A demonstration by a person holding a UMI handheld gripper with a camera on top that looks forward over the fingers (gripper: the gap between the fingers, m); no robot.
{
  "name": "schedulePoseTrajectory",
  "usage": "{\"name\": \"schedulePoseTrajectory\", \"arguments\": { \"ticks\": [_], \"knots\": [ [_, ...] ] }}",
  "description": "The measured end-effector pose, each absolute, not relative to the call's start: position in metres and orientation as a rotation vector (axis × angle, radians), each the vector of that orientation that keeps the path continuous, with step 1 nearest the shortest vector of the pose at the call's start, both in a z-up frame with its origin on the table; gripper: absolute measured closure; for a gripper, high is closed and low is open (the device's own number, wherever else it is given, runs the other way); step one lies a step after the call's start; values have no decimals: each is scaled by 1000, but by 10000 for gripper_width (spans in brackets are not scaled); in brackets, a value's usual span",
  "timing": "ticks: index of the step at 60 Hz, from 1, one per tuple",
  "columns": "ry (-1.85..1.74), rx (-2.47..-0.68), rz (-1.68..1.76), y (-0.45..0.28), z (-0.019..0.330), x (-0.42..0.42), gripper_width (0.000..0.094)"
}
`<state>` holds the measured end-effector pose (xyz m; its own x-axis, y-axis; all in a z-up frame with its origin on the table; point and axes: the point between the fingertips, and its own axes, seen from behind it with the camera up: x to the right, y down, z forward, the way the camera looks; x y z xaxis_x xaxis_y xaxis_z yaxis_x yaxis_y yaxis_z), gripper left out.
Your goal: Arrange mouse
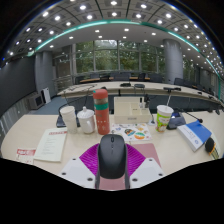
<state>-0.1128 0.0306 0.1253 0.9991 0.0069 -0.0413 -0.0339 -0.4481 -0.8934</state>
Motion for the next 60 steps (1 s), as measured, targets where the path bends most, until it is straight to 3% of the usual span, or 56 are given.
{"name": "schedulePoseTrajectory", "arguments": {
  "ticks": [14,24,27,32,34,44,60],
  "knots": [
    [46,-2182,11,62,26,-71,599],
    [60,-2268,34,61,-13,-66,465],
    [65,-2249,47,62,-6,-67,400],
    [62,-2237,54,55,11,-70,118],
    [62,-2232,52,50,20,-70,62],
    [74,-2209,16,-3,79,-78,80],
    [121,-2155,-71,-147,164,-104,77]
  ]
}}
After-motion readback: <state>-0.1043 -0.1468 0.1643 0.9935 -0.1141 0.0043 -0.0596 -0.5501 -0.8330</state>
